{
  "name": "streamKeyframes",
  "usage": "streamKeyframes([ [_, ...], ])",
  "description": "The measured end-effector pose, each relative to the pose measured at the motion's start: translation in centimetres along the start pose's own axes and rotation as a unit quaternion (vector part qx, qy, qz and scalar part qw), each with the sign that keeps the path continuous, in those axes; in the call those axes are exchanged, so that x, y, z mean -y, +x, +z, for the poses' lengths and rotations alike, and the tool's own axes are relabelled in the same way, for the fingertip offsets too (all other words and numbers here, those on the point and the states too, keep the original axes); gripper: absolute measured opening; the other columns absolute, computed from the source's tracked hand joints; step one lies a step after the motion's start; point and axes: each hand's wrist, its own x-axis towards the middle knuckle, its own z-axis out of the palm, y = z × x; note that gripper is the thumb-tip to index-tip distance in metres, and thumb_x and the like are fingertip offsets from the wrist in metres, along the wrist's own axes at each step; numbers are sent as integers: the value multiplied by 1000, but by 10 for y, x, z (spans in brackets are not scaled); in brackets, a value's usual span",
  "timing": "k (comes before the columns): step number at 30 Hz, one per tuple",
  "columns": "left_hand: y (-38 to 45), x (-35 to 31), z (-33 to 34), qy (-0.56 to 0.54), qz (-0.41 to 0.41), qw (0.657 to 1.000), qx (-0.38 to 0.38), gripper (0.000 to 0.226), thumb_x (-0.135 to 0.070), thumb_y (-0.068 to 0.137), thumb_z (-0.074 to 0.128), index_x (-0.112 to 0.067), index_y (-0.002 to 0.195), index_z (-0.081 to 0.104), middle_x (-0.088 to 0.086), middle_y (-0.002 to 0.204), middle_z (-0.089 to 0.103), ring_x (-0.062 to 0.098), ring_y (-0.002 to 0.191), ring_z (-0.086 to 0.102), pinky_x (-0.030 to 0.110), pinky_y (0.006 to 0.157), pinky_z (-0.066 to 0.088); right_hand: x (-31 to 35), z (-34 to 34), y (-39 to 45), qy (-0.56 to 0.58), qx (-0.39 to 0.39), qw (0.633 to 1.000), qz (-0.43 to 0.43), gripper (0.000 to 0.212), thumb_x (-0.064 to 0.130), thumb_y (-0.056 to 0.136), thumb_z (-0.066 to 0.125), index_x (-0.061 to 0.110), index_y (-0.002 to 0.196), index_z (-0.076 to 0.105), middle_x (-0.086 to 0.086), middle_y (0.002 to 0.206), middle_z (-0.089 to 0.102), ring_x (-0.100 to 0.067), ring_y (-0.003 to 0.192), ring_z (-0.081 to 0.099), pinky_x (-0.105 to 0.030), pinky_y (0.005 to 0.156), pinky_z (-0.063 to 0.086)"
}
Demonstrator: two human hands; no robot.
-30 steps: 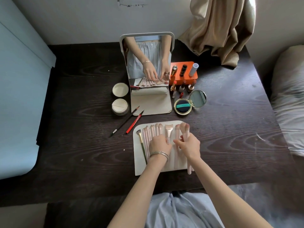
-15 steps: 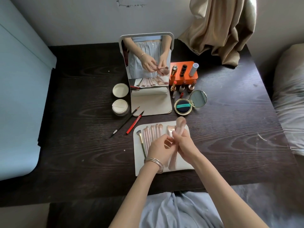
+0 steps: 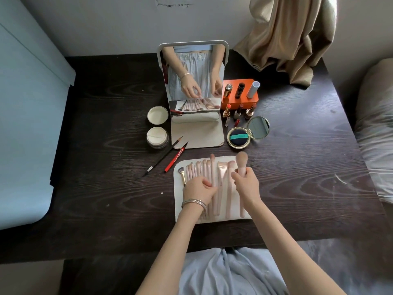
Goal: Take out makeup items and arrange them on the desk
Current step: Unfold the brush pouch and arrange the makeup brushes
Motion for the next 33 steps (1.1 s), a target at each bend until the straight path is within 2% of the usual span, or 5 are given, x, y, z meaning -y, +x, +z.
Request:
streamKeyframes([
  [5, 7, -4, 5, 131, 31, 991, -13, 13, -16, 84, 53, -16, 84, 66, -1, 83, 66, 20, 86, 63, 27, 72, 50, -16, -1, 0, -139, 10, 990, -11, 18, 15, 85, 58, 10, 77, 43, -3, 78, 47, -16, 70, 45, -25, 54, 35],
  [14, 14, -10, 13, 264, 70, 962, -18, 22, -27, 92, 48, -12, 100, 62, 9, 99, 66, 28, 96, 62, 33, 74, 49, -21, 3, 4, -188, 3, 982, -11, 24, 21, 81, 61, 12, 72, 41, -1, 73, 48, -20, 71, 48, -30, 59, 37],
  [18, 16, -15, 18, 280, 69, 957, -2, 28, -31, 92, 47, -10, 97, 65, 10, 96, 67, 29, 95, 63, 33, 73, 49, -22, 3, 7, -195, 12, 981, 9, 23, 28, 80, 63, 11, 82, 48, -2, 79, 53, -24, 79, 55, -34, 67, 43],
  [27, 17, -19, 18, 245, 15, 969, 20, 30, -33, 89, 54, -6, 93, 66, 12, 94, 68, 28, 91, 64, 30, 67, 45, -25, 4, 12, -182, 12, 983, 16, 27, 29, 80, 64, 18, 70, 42, 0, 75, 50, -22, 76, 53, -34, 66, 43],
  [33, 9, -11, 18, 247, 14, 969, 5, 30, -34, 88, 53, -6, 91, 65, 11, 92, 67, 27, 88, 63, 30, 66, 47, -27, 4, 12, -182, 12, 983, 15, 25, 31, 80, 64, 14, 78, 46, -2, 78, 53, -22, 75, 54, -36, 66, 45],
])
